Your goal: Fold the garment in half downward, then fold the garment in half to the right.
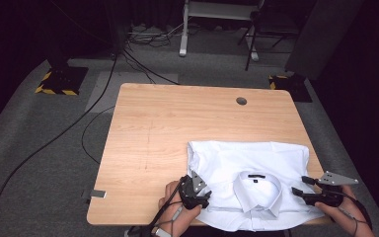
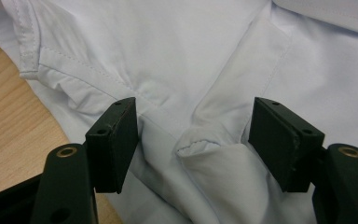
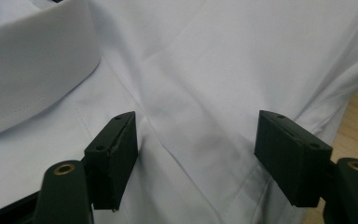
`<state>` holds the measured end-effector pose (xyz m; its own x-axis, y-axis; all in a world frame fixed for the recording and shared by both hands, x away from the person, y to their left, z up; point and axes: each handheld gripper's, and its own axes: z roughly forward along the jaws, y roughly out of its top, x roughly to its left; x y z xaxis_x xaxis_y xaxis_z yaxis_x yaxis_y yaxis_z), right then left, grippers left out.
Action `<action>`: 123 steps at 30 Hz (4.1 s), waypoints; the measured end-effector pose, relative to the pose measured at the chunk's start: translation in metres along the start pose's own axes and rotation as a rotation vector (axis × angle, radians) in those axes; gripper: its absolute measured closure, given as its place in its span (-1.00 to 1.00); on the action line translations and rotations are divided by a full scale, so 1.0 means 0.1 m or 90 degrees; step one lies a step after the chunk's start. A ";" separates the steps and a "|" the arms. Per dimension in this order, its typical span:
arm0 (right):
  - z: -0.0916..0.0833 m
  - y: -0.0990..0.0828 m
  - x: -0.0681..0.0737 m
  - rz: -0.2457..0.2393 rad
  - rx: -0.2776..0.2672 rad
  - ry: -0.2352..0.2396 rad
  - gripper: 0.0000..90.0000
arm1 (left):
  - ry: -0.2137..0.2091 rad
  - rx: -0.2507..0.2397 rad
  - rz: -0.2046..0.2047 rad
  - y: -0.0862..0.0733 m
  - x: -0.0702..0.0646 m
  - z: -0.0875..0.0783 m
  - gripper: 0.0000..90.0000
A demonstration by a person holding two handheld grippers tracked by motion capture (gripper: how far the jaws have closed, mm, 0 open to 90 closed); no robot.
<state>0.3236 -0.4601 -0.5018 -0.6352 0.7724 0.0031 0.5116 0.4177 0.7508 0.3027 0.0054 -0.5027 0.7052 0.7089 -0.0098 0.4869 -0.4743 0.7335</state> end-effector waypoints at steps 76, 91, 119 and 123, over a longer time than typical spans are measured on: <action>-0.03 -0.04 -0.04 -0.003 -0.009 0.013 -0.33 | 0.123 0.027 -0.079 0.55 1.19 0.42 -0.25; -0.03 -0.04 -0.04 -0.003 -0.009 0.014 -0.33 | 0.084 -0.020 -0.075 0.77 1.13 0.43 -0.27; -0.03 -0.05 -0.04 -0.004 -0.009 0.015 -0.33 | 0.005 -0.009 -0.013 0.66 1.19 0.67 0.43; -0.04 -0.05 -0.05 -0.003 -0.009 0.015 -0.33 | 0.001 -0.011 -0.026 0.67 1.16 0.68 0.78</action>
<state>0.3219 -0.4673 -0.5030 -0.6513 0.7586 0.0157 0.5007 0.4142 0.7601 0.4519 0.0200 -0.5013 0.6839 0.7285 -0.0390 0.5065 -0.4357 0.7441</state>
